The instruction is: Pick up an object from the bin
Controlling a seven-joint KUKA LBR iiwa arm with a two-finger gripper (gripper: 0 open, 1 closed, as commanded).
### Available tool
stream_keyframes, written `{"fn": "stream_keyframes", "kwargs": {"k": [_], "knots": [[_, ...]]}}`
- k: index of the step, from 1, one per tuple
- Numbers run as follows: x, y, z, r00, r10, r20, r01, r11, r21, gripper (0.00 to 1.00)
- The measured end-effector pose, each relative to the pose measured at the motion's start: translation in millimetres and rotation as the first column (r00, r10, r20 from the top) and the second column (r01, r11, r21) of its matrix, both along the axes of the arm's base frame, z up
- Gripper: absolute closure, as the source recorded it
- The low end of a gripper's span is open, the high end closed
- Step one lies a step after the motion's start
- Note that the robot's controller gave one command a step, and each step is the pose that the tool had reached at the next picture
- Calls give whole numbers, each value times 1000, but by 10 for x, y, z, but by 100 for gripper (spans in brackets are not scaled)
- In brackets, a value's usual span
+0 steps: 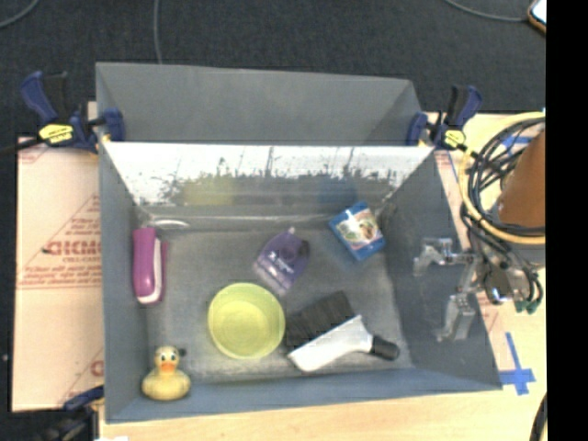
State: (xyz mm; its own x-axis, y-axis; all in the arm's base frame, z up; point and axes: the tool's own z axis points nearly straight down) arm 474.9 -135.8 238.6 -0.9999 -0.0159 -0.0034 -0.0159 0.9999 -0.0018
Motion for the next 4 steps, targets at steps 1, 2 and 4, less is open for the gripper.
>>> {"fn": "stream_keyframes", "kwargs": {"k": [1, 2, 4], "knots": [[2, 2, -2, 1000, -1, 0, 1, 1000, 0, 0], [368, 719, -422, 1000, -14, 2, 14, 1000, 1, 0], [303, 790, -863, 999, 36, 16, -36, 999, -5, 0]]}}
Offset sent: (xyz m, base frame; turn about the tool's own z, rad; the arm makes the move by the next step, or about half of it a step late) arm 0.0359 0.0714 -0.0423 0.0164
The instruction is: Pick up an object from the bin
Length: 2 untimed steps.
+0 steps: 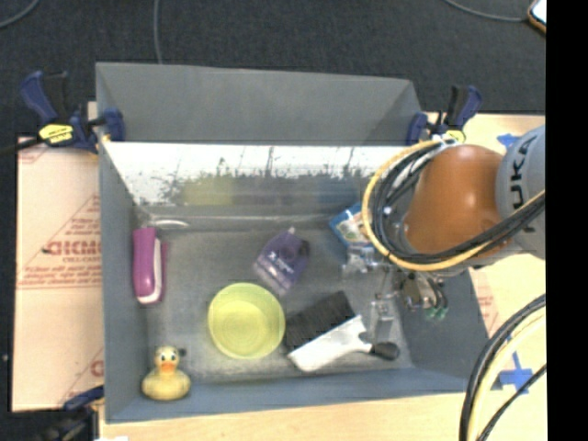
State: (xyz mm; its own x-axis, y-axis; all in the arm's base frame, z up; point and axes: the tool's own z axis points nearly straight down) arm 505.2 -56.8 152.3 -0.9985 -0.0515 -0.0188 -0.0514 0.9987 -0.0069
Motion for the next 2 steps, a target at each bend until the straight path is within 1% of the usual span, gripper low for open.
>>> {"fn": "stream_keyframes", "kwargs": {"k": [1, 2], "knots": [[-16, -82, -836, 997, 74, 2, -74, 997, 0, 0], [-45, 364, -808, 994, 114, -5, -114, 994, 0, 0]]}}
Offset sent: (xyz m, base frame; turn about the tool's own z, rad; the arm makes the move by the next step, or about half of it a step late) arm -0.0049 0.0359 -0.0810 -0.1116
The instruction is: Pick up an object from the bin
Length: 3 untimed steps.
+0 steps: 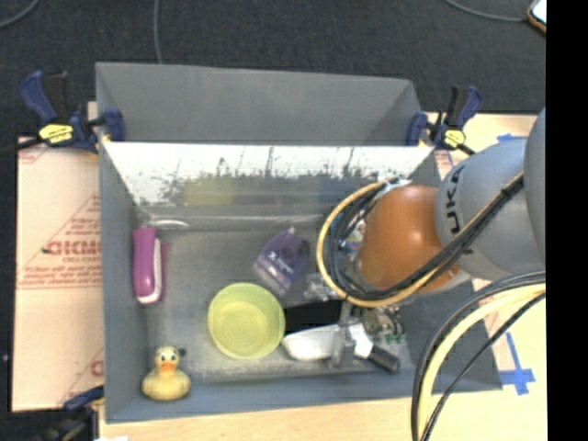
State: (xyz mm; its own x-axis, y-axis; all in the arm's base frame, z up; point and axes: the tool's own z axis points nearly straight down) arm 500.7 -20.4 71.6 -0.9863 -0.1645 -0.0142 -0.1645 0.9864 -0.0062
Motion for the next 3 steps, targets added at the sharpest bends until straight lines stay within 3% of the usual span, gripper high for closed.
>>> {"fn": "stream_keyframes", "kwargs": {"k": [1, 2, 3], "knots": [[60, 232, -12, 998, -56, 10, 56, 998, -3, 0], [82, 283, -16, 999, -41, 5, 41, 999, -2, 100], [82, 283, -16, 999, -39, 5, 39, 999, -2, 100]]}}
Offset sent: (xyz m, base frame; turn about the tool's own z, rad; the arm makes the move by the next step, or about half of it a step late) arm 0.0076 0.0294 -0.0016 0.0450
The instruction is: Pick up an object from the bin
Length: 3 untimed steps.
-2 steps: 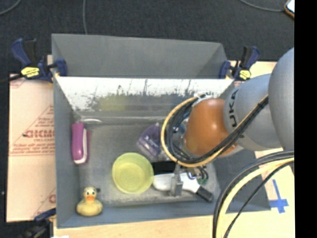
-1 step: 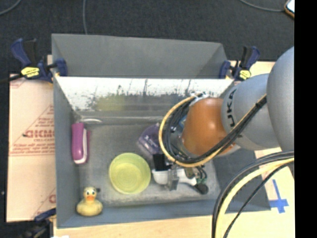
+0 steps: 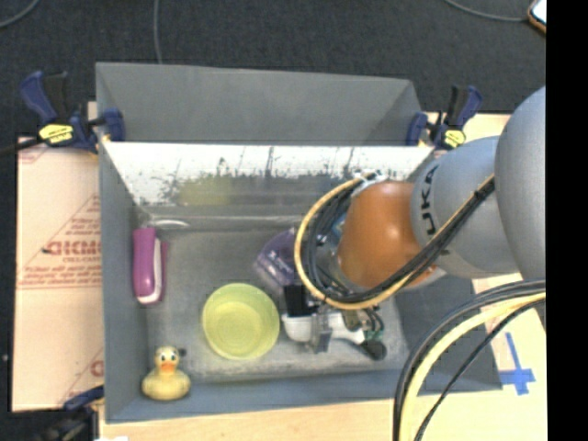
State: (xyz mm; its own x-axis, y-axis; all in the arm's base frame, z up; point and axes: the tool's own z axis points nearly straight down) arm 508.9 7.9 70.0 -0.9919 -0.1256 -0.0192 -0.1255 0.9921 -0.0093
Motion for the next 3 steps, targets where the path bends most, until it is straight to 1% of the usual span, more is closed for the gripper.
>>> {"fn": "stream_keyframes", "kwargs": {"k": [1, 2, 3], "knots": [[82, 95, 932, 1000, 21, 10, -21, 1000, -1, 100], [0, 75, 133, 1000, 22, -18, -22, 1000, -1, 100], [52, 105, 648, 998, -56, 18, 56, 998, 3, 100]]}}
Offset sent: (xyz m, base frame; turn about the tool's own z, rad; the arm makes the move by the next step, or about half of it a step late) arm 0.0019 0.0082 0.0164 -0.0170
